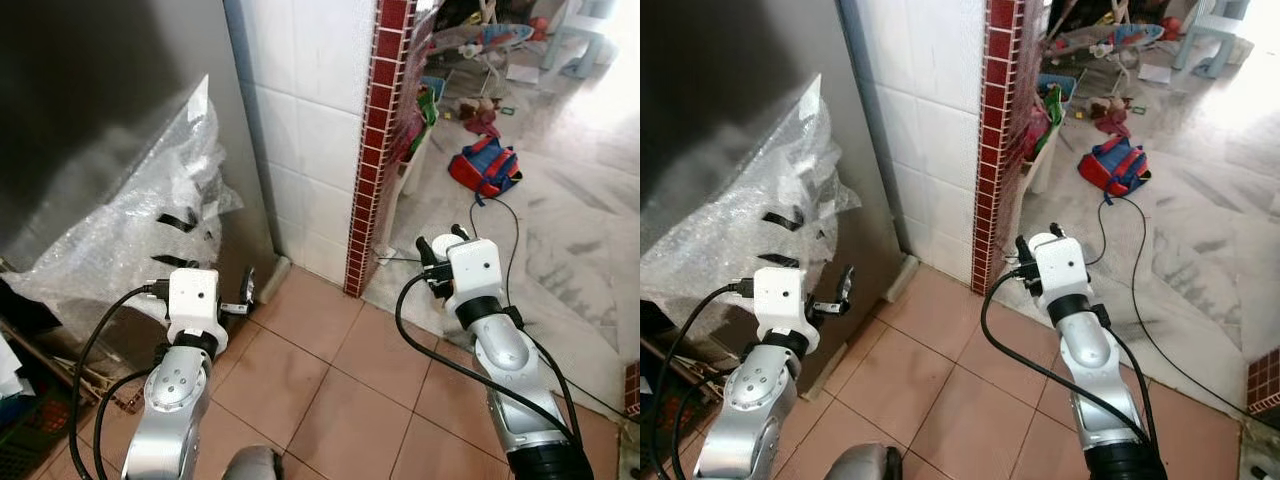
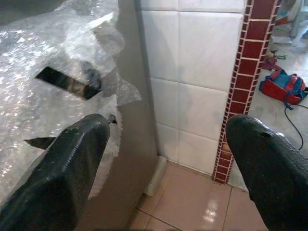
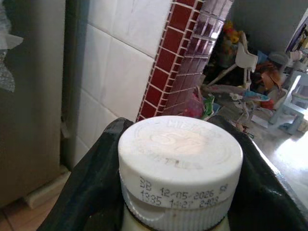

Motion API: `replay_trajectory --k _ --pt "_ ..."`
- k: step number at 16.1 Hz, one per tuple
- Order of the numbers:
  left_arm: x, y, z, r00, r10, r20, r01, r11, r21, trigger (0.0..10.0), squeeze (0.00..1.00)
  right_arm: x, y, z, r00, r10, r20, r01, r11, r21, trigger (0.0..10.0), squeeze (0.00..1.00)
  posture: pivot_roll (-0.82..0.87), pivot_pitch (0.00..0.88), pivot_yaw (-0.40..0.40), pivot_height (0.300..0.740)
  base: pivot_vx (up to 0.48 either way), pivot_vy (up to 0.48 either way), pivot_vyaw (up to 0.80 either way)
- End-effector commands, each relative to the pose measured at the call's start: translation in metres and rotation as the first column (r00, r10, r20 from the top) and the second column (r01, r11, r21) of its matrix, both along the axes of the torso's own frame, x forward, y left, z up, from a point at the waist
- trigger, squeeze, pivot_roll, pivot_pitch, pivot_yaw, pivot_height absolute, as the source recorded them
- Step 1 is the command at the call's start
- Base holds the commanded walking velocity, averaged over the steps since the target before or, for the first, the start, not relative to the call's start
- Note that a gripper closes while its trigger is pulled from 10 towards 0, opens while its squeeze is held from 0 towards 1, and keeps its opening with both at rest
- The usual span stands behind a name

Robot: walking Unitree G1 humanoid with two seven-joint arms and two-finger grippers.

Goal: Restocking fridge

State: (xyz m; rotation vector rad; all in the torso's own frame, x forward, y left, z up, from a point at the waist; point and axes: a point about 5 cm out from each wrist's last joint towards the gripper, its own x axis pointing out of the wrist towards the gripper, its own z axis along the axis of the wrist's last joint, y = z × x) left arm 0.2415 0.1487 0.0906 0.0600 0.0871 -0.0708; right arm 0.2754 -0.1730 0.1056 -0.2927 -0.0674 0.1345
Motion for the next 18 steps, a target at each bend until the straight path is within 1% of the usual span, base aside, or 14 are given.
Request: replay_trajectory --k 1,4,7,8,9,14,18 --pt "0.0015 0.0054 0.0044 1.000 0.008 0.011 -0.008 1.000 0.007 10.0 0.00 0.0046 0.0054 0.0111 0.999 0.009 0.051 -0.009 1.000 0.005 10.0 0.00 0.07 0.013 -0.004 0.740 0.000 0.480 0.00" --pt "0.0030 0.0044 0.0047 1.000 0.001 0.009 -0.001 1.000 0.009 10.0 0.00 0.0063 0.0058 0.0096 0.999 0.007 0.051 -0.007 1.000 0.007 10.0 0.00 0.07 0.008 -0.005 0.740 0.000 0.480 0.00" --pt "0.0046 0.0040 0.0051 1.000 -0.004 0.009 0.004 1.000 0.012 10.0 0.00 0.0088 0.0079 0.0076 1.000 0.002 0.030 -0.003 0.999 0.039 10.0 0.00 0.08 0.005 -0.006 0.740 0.000 0.477 0.00" --pt "0.0041 0.0035 0.0053 1.000 -0.003 0.009 0.003 1.000 0.012 10.0 0.00 0.0096 0.0085 0.0055 1.000 -0.007 0.018 0.006 0.998 0.055 10.0 0.00 0.08 0.004 -0.006 0.740 0.000 0.480 -0.48" --pt "0.0036 0.0034 0.0055 1.000 -0.003 0.009 0.003 1.000 0.013 10.0 0.00 0.0100 0.0093 0.0055 1.000 -0.004 0.021 0.003 0.999 0.051 10.0 0.00 0.09 0.002 -0.006 0.740 0.000 0.480 -0.46" --pt "0.0039 0.0033 0.0052 1.000 -0.002 0.005 0.002 1.000 0.012 10.0 0.00 0.0124 0.0102 0.0055 1.000 0.002 0.025 -0.003 0.999 0.040 10.0 0.00 0.08 0.000 -0.010 0.740 0.000 0.478 0.00" --pt "0.0036 0.0029 0.0047 1.000 0.003 0.004 -0.003 1.000 0.017 10.0 0.00 0.0135 0.0098 0.0041 1.000 0.002 0.017 -0.002 0.999 0.038 10.0 0.00 0.08 0.003 -0.014 0.740 0.000 0.478 -0.54"
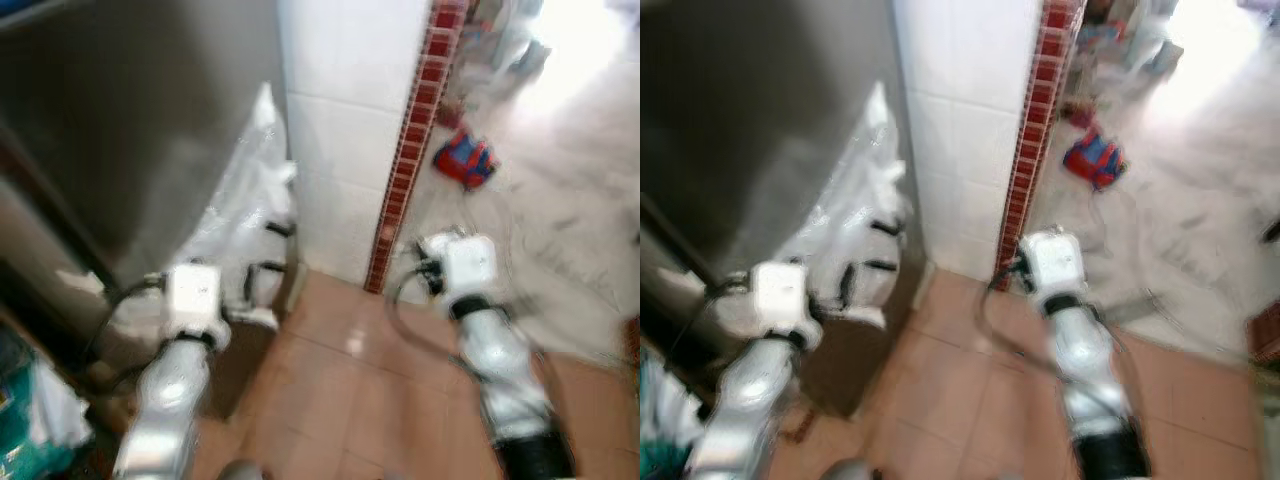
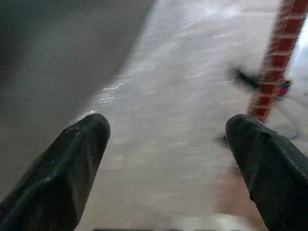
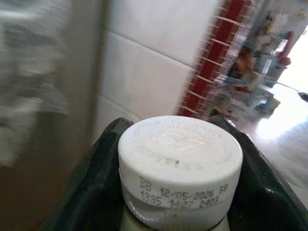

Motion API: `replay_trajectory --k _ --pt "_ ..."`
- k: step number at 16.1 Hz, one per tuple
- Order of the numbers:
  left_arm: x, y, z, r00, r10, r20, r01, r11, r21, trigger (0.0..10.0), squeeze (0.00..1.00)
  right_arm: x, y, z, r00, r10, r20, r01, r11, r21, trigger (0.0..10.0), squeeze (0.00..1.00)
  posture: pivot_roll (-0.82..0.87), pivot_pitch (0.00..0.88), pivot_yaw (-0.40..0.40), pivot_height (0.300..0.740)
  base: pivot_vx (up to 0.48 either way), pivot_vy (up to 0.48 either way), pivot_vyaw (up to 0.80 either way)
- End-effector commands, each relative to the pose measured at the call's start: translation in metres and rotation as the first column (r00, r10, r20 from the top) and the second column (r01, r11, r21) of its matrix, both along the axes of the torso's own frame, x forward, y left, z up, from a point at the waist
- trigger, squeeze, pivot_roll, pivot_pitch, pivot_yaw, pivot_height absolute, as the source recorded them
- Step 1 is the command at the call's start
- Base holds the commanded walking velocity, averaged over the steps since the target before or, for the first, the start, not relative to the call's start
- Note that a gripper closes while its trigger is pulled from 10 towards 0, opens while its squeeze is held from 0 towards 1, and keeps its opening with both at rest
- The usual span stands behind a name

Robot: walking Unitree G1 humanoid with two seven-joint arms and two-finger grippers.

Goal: Restocking fridge

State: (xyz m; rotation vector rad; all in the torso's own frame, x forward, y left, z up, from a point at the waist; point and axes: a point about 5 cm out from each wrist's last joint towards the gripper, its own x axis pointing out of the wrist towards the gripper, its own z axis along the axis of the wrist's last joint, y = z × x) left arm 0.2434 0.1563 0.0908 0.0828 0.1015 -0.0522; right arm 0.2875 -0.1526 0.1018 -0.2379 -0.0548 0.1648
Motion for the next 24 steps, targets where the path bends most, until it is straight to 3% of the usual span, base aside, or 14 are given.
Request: replay_trajectory --k 1,4,19,24 --pt "0.0015 -0.0047 0.0043 1.000 -0.013 0.015 0.013 1.000 -0.001 10.0 0.00 0.0012 -0.0095 0.0070 0.999 -0.025 0.033 0.025 1.000 -0.014 10.0 0.00 0.09 0.003 -0.016 0.740 0.000 0.469 -0.54" --pt "0.0011 -0.0068 0.0060 0.999 -0.033 0.029 0.033 0.999 0.002 10.0 0.00 0.0024 -0.0066 0.0059 0.999 -0.016 0.033 0.017 1.000 -0.015 10.0 0.00 0.09 0.002 -0.016 0.740 0.000 0.155 -0.63" --pt "0.0016 -0.0076 0.0064 1.000 -0.018 0.026 0.018 1.000 -0.007 10.0 0.00 0.0066 -0.0025 0.0086 0.999 0.004 0.042 -0.003 1.000 -0.026 10.0 0.00 0.09 0.022 -0.021 0.740 -0.297 0.000 0.00" --pt "0.0026 -0.0051 0.0078 0.999 -0.005 0.032 0.005 1.000 -0.002 10.0 0.00 0.0068 -0.0011 0.0072 0.999 0.003 0.043 -0.002 1.000 -0.025 10.0 0.00 0.11 0.025 -0.021 0.740 0.000 0.000 0.00"
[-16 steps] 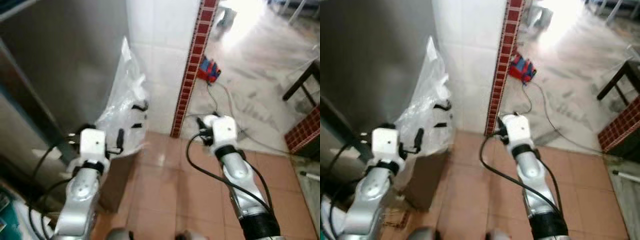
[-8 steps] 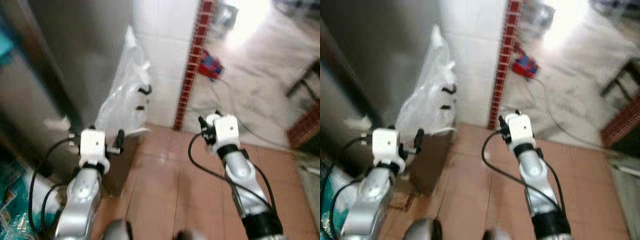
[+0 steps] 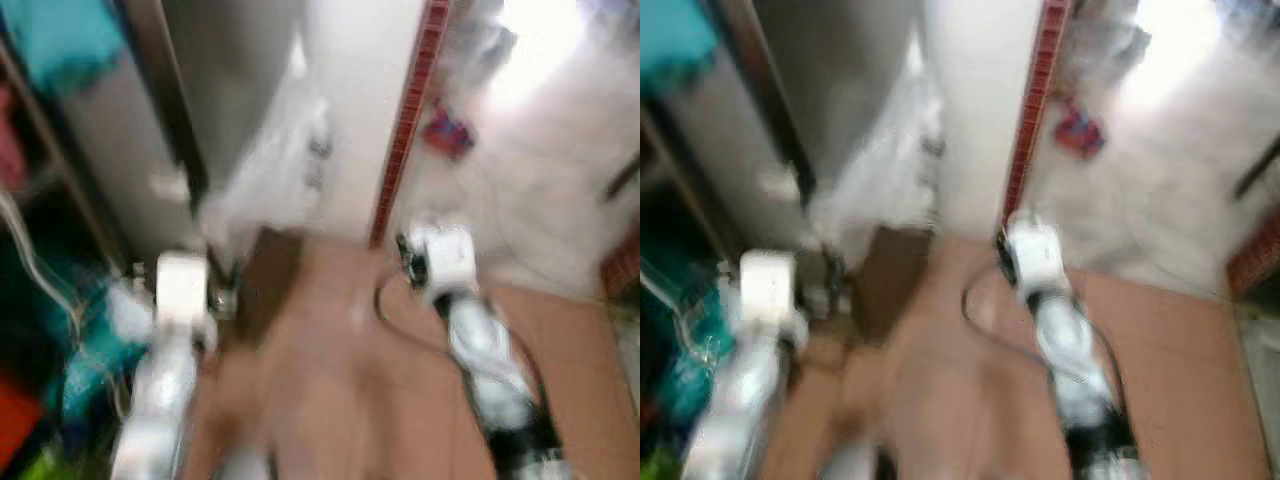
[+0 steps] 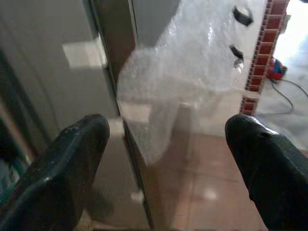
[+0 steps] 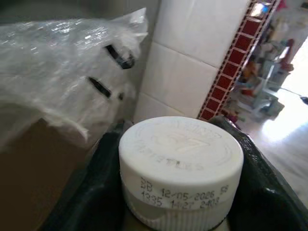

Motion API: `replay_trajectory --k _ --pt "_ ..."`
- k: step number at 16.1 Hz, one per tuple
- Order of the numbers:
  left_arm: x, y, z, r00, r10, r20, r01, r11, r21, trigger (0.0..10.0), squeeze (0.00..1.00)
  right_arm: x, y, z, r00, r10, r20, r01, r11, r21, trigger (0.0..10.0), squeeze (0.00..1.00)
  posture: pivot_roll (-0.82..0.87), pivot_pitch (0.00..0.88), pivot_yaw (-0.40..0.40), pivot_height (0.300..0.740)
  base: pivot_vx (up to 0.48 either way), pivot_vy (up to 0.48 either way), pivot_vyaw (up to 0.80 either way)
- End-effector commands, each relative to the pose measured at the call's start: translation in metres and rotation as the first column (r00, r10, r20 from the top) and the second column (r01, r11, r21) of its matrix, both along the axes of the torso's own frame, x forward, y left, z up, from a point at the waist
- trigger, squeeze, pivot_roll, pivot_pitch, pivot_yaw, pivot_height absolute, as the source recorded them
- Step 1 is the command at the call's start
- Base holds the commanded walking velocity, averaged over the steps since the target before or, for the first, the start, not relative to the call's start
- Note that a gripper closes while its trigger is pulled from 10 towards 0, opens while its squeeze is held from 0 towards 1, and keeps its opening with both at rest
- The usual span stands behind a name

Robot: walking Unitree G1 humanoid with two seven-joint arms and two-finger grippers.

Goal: Restocking fridge

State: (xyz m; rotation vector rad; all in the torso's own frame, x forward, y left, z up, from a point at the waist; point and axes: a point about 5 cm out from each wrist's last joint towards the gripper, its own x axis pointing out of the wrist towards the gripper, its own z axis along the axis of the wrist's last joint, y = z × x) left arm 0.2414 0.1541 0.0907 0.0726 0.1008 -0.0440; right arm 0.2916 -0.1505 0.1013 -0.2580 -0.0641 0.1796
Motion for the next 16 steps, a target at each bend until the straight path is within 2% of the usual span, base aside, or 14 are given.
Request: replay_trajectory --k 1,7,12,16 --pt "0.0046 -0.0028 0.0080 0.999 -0.008 0.033 0.008 1.000 0.007 10.0 0.00 0.0026 -0.0028 0.0074 0.999 -0.008 0.033 0.008 1.000 -0.008 10.0 0.00 0.11 0.022 -0.022 0.740 0.000 0.000 0.00" --pt "0.0050 -0.0011 0.0092 0.999 0.033 0.043 -0.032 0.999 -0.023 10.0 0.00 0.0049 -0.0025 0.0095 0.999 0.001 0.040 0.000 1.000 -0.016 10.0 0.00 0.09 0.015 -0.030 0.740 0.000 0.000 0.00" --pt "0.0085 -0.0029 0.0090 0.999 0.017 0.040 -0.017 1.000 -0.005 10.0 0.00 0.0061 -0.0025 0.0091 0.999 -0.005 0.039 0.005 1.000 -0.017 10.0 0.00 0.09 0.008 -0.025 0.740 0.000 0.411 0.00" --pt "0.0081 -0.0056 0.0110 0.998 -0.003 0.063 0.003 1.000 0.003 10.0 0.00 0.0057 -0.0033 0.0082 0.999 -0.007 0.038 0.008 1.000 -0.021 10.0 0.00 0.09 0.004 -0.026 0.740 0.000 0.064 0.00"
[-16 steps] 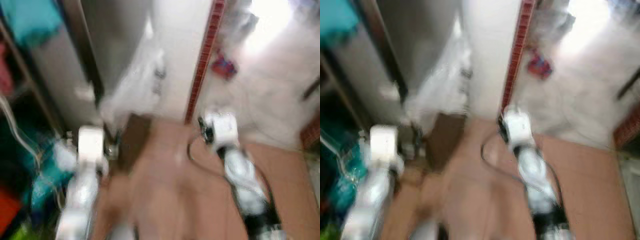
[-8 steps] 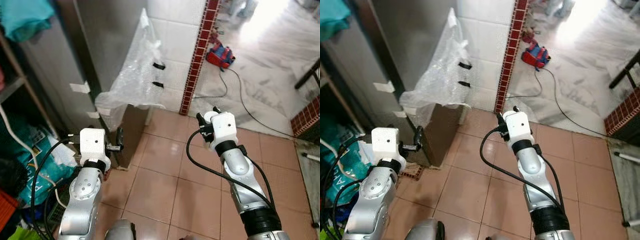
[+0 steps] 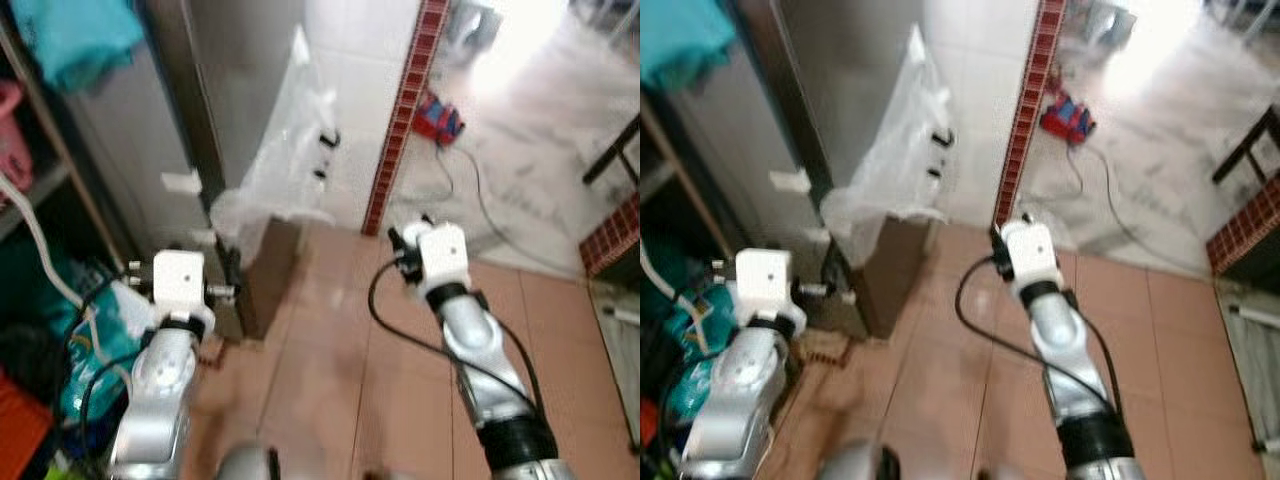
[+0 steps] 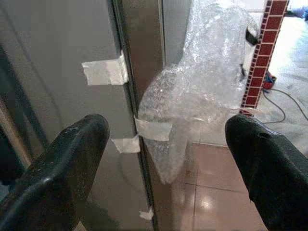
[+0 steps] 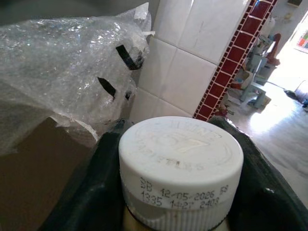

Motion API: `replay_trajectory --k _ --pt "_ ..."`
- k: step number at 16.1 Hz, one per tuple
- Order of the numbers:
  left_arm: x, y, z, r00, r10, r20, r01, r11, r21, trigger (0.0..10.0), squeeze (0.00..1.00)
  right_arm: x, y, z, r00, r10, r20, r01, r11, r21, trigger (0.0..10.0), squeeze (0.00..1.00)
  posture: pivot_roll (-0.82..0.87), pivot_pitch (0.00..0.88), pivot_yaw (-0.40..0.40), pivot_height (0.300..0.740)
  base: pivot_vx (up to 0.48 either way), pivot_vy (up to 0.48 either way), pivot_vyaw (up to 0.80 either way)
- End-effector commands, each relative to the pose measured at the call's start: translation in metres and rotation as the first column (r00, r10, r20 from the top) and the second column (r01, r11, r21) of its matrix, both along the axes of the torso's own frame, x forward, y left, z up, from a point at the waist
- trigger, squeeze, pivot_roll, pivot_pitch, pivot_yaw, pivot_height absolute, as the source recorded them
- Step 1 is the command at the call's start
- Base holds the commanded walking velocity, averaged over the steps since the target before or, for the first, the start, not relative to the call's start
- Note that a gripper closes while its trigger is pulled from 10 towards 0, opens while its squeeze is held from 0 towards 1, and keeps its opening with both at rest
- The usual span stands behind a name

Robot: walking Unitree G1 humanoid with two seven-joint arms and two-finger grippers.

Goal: Restocking fridge

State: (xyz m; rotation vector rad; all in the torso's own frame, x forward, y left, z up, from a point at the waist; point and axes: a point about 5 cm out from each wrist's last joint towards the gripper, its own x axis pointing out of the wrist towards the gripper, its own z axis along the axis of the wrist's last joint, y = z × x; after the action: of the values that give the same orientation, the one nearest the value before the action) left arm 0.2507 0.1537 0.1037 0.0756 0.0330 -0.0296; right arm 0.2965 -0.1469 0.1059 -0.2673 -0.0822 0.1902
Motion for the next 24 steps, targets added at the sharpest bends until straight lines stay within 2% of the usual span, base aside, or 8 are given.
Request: replay_trajectory --k 1,3,7,18,24 --pt "-0.0012 -0.0053 -0.0015 1.000 -0.014 -0.001 0.014 1.000 0.003 10.0 0.00 0.0011 -0.0072 0.0039 1.000 -0.020 0.022 0.020 1.000 -0.013 10.0 0.00 0.09 0.003 -0.027 0.740 0.000 0.000 0.00" --pt "0.0007 -0.0034 0.0032 0.999 -0.017 0.030 0.016 0.999 0.028 10.0 0.00 0.0038 -0.0080 0.0057 0.999 -0.023 0.026 0.023 1.000 -0.015 10.0 0.00 0.09 0.018 -0.029 0.740 0.000 0.000 0.00" --pt "0.0015 0.0033 0.0063 0.999 0.011 0.050 -0.011 1.000 0.014 10.0 0.00 0.0019 -0.0064 0.0060 0.999 -0.004 0.037 0.006 0.999 -0.041 10.0 0.00 0.09 0.009 -0.026 0.740 0.000 0.000 0.00" --pt "-0.0013 -0.0021 0.0047 0.999 -0.007 0.046 0.007 1.000 -0.005 10.0 0.00 0.0007 -0.0059 0.0057 0.999 0.009 0.040 -0.008 0.999 -0.038 10.0 0.00 0.09 0.014 -0.026 0.740 0.241 0.000 0.04" --pt "-0.0011 -0.0034 0.0033 0.999 -0.009 0.035 0.009 1.000 0.001 10.0 0.00 0.0009 -0.0041 0.0042 0.999 0.013 0.036 -0.011 0.999 -0.036 10.0 0.00 0.10 0.021 -0.025 0.740 0.000 0.000 0.16"
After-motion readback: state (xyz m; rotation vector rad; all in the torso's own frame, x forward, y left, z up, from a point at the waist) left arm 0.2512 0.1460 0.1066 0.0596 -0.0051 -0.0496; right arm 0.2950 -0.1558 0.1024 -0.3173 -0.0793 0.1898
